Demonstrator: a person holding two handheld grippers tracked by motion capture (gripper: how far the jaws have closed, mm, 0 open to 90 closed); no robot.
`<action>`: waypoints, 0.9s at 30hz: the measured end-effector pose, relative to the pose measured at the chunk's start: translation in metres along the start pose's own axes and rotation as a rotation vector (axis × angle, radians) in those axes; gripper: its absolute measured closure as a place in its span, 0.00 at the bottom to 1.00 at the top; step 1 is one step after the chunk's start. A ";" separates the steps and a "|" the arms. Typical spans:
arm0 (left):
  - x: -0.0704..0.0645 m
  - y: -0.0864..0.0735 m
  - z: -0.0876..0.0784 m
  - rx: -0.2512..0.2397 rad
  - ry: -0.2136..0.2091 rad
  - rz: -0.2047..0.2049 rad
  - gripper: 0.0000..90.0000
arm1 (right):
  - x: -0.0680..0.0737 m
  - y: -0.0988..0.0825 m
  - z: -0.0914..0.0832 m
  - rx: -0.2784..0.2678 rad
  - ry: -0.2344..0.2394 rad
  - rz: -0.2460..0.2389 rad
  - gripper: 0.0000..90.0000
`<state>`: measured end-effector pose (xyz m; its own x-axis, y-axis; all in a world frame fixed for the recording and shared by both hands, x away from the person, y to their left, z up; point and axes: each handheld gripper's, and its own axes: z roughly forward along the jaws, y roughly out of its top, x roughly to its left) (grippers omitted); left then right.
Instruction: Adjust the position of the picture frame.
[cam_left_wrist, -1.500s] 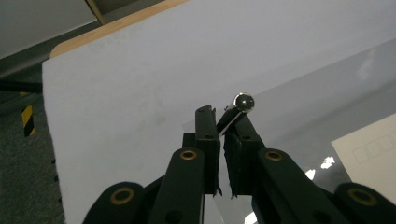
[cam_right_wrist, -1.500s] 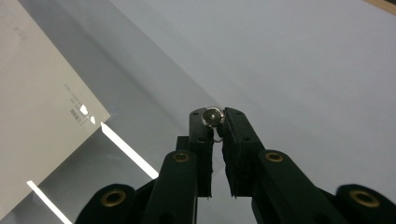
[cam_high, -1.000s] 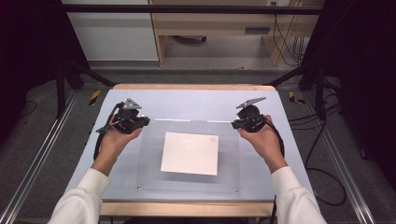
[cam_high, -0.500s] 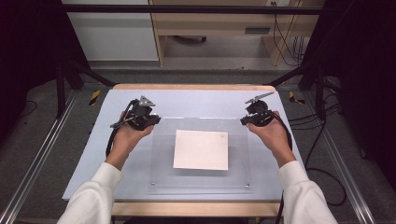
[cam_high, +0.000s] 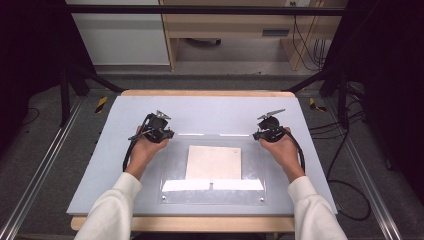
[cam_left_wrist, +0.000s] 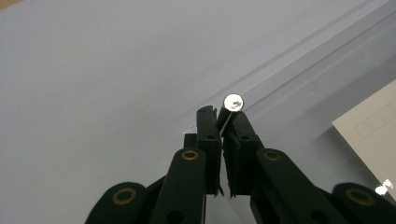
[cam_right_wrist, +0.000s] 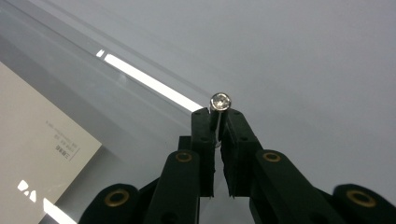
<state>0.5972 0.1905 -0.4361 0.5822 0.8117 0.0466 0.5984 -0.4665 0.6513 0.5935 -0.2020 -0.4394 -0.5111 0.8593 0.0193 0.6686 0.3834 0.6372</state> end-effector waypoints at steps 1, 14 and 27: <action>-0.001 -0.001 0.001 0.000 0.001 -0.007 0.94 | 0.000 -0.001 0.002 -0.003 -0.002 0.003 0.94; -0.001 -0.009 0.011 -0.009 0.018 -0.048 0.94 | 0.004 -0.006 0.015 -0.022 -0.043 0.006 0.95; -0.001 -0.014 0.015 -0.035 0.020 -0.062 0.94 | 0.004 -0.010 0.019 -0.038 -0.052 0.026 0.95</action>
<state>0.5964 0.1915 -0.4563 0.5334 0.8456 0.0199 0.6130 -0.4027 0.6798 0.5949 -0.1958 -0.4609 -0.4645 0.8855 -0.0032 0.6595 0.3483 0.6661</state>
